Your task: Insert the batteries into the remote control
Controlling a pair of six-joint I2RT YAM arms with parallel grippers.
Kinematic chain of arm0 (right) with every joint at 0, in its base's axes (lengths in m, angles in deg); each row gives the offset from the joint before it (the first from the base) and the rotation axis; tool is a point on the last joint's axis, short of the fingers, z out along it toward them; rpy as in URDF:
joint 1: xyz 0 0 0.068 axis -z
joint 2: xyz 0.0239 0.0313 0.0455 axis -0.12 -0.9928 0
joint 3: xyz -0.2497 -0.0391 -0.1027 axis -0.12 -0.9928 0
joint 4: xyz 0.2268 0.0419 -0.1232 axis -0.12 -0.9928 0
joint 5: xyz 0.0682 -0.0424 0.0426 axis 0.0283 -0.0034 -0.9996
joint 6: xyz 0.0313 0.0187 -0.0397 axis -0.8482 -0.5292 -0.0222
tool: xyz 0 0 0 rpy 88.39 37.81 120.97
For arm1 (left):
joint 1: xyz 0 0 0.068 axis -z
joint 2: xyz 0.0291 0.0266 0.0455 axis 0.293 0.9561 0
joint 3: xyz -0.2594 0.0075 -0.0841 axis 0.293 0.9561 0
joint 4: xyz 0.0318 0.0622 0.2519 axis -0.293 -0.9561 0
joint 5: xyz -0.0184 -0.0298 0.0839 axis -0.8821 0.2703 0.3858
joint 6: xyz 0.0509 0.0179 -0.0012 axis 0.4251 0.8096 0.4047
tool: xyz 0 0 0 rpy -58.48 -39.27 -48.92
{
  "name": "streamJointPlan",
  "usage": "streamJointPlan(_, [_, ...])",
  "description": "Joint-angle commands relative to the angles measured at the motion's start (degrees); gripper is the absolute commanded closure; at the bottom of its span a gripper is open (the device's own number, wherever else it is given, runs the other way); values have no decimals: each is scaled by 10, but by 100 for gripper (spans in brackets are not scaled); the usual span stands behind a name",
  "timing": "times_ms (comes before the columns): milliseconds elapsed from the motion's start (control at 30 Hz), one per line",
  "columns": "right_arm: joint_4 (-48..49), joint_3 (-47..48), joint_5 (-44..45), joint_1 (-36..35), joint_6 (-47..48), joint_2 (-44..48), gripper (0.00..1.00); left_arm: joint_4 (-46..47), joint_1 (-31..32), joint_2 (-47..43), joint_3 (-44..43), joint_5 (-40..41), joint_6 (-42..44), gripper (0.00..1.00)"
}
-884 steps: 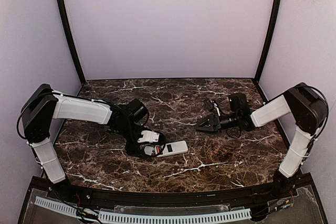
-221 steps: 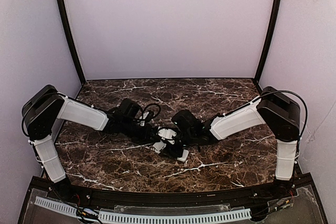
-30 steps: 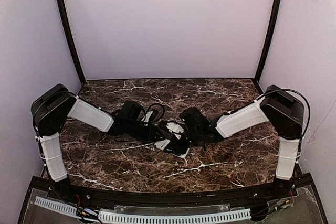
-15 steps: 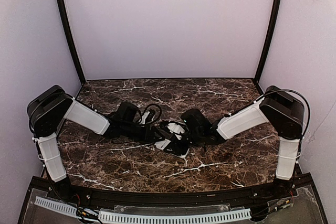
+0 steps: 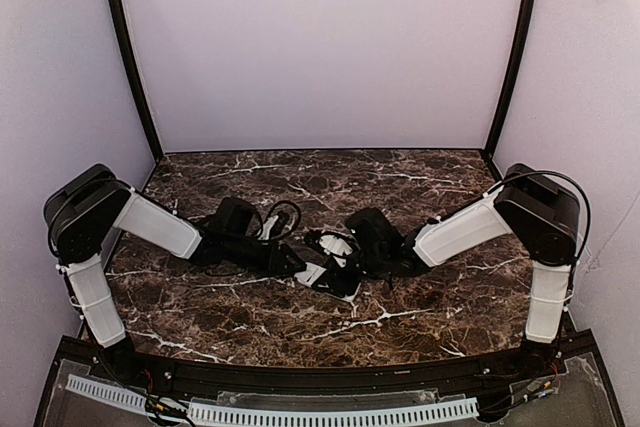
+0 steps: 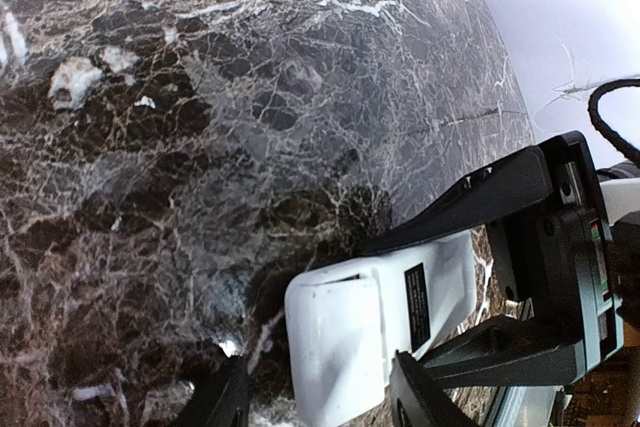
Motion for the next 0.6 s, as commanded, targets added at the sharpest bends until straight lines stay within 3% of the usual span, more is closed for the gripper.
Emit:
streamJointPlan(0, [-22,-16,4,4,8,-9,48,-98,-3,24,34,13,12,54])
streamJointPlan(267, [-17,-19,6,4,6,-9,48,-91,-3,50,24,11,5,71])
streamJointPlan(567, [-2,-15,18,5,-22,-16,50,-40,-3,64,36,-22,-23,77])
